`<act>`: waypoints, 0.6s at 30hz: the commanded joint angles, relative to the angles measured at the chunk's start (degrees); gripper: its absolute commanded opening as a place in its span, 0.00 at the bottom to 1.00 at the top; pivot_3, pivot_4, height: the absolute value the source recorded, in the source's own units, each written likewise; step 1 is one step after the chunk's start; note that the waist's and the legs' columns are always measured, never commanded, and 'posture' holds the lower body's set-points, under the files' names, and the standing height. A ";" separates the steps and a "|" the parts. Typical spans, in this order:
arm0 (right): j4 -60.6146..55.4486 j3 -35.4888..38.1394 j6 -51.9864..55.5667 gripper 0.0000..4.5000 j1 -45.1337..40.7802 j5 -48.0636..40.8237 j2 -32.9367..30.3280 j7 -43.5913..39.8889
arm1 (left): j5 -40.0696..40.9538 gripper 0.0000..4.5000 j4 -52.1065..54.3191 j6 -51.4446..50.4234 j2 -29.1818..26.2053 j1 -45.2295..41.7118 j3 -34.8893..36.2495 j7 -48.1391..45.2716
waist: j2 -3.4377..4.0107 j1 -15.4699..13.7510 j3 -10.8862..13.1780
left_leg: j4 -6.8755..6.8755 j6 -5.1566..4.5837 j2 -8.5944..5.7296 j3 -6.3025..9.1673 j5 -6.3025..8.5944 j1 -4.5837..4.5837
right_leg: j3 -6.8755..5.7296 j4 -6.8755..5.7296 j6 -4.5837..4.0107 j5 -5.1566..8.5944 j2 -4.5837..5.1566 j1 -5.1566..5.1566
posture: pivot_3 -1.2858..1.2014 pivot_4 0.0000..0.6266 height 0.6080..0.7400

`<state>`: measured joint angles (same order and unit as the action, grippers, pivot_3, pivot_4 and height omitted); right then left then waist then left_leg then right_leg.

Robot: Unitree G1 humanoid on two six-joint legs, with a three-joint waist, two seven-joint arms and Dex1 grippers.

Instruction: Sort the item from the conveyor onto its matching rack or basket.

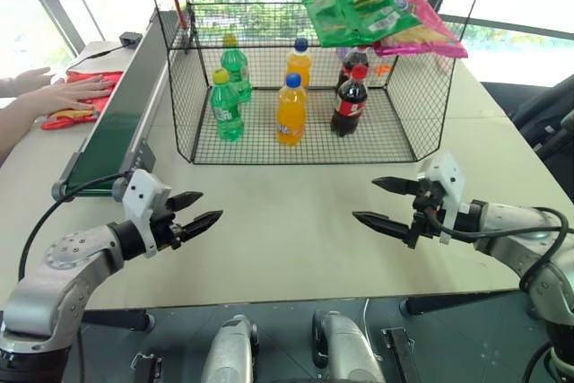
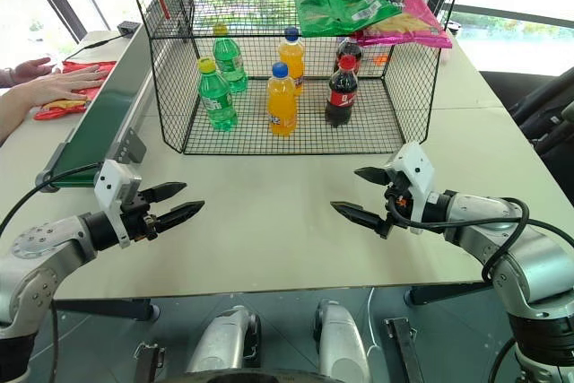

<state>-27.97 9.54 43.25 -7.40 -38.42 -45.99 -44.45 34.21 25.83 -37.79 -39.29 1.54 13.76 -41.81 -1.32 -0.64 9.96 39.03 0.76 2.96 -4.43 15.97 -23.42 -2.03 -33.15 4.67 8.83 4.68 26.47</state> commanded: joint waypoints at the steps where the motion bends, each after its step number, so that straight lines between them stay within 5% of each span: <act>1: -2.09 0.61 -0.89 1.00 -0.92 -0.24 0.04 0.18 | -0.58 0.71 0.70 1.44 -0.47 -0.44 -0.17 -0.31 | 0.00 0.01 0.00 | 0.00 0.00 0.00 0.00 0.00 0.00 | 0.00 0.00 0.00 0.00 0.00 0.00 | 0.52 0.24 1.00; 18: -0.88 -0.67 -1.46 1.00 -2.48 0.96 -0.10 -0.03 | -0.31 0.71 1.11 1.41 0.29 -2.09 -0.13 2.06 | 0.00 0.04 0.00 | -0.01 0.00 0.00 0.00 0.00 0.00 | 0.00 0.00 0.00 0.00 0.00 0.02 | 0.52 0.24 1.00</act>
<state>-27.92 8.01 42.92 -8.94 -37.32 -46.00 -44.32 33.78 25.84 -37.16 -39.18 -0.13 12.78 -40.18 -1.31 -0.60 9.97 39.01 0.77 2.96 -4.43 15.97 -23.42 -2.04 -33.14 4.67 8.83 4.67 26.48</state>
